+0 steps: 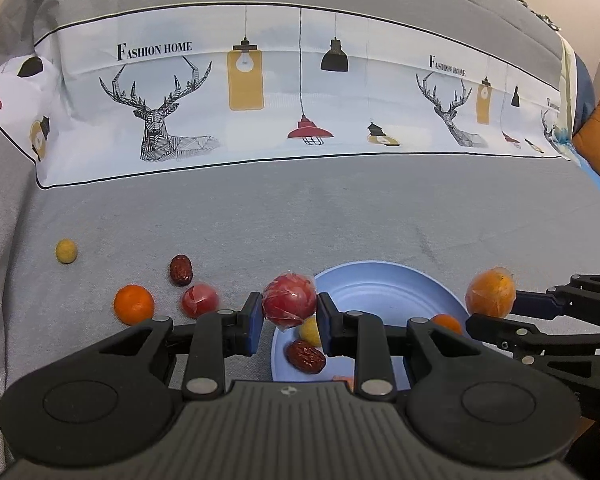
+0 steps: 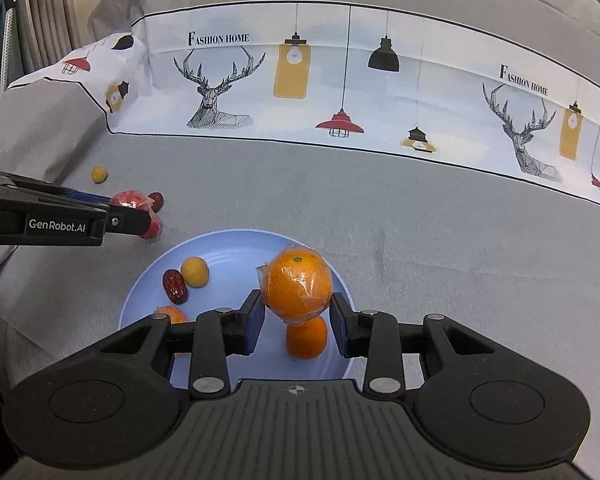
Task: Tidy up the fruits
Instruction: 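Carry the red plum and wrapped mandarin over the blue plate, then open both tools to drop the fruits onto the plate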
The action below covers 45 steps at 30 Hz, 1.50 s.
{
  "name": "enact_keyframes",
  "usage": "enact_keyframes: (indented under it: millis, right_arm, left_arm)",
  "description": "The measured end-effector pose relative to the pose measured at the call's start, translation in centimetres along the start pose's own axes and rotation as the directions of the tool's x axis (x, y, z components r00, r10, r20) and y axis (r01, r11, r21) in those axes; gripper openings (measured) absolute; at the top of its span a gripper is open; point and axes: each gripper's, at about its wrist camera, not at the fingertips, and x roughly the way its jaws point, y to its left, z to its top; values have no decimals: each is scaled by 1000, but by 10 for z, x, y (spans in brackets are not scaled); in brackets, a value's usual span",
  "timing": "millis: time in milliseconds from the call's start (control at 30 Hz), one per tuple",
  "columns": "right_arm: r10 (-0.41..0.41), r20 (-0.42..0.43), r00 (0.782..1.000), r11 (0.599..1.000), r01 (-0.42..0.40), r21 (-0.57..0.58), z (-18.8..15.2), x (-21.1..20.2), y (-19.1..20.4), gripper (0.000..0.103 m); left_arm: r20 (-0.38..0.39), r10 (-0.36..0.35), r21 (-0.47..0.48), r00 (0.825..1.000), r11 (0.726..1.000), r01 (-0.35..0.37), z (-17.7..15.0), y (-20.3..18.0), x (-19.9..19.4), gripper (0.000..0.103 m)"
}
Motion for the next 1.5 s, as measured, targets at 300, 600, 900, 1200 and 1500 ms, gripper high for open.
enact_keyframes:
  millis: [300, 600, 900, 1200, 1500]
  right_arm:
    - [3, -10, 1000, 1000, -4, -8, 1, 1, 1, 38]
    - [18, -54, 998, 999, -19, -35, -2, 8, 4, 38]
    - [5, -67, 998, 998, -10, -66, -6, 10, 10, 38]
    - [6, -69, 998, 998, -11, -69, -5, 10, 9, 38]
    - [-15, -51, 999, 999, 12, -52, -5, 9, 9, 44]
  left_arm:
    - [2, -14, 15, 1000, 1000, 14, 0, 0, 1, 31]
    - [-44, -71, 63, 997, 995, 74, -4, -7, 9, 31]
    - [-82, -151, 218, 985, 962, 166, -21, -38, 13, 31]
    - [-85, -167, 202, 982, 962, 181, -17, -37, 16, 32]
    - [-89, -166, 186, 982, 966, 181, -16, -34, 16, 44]
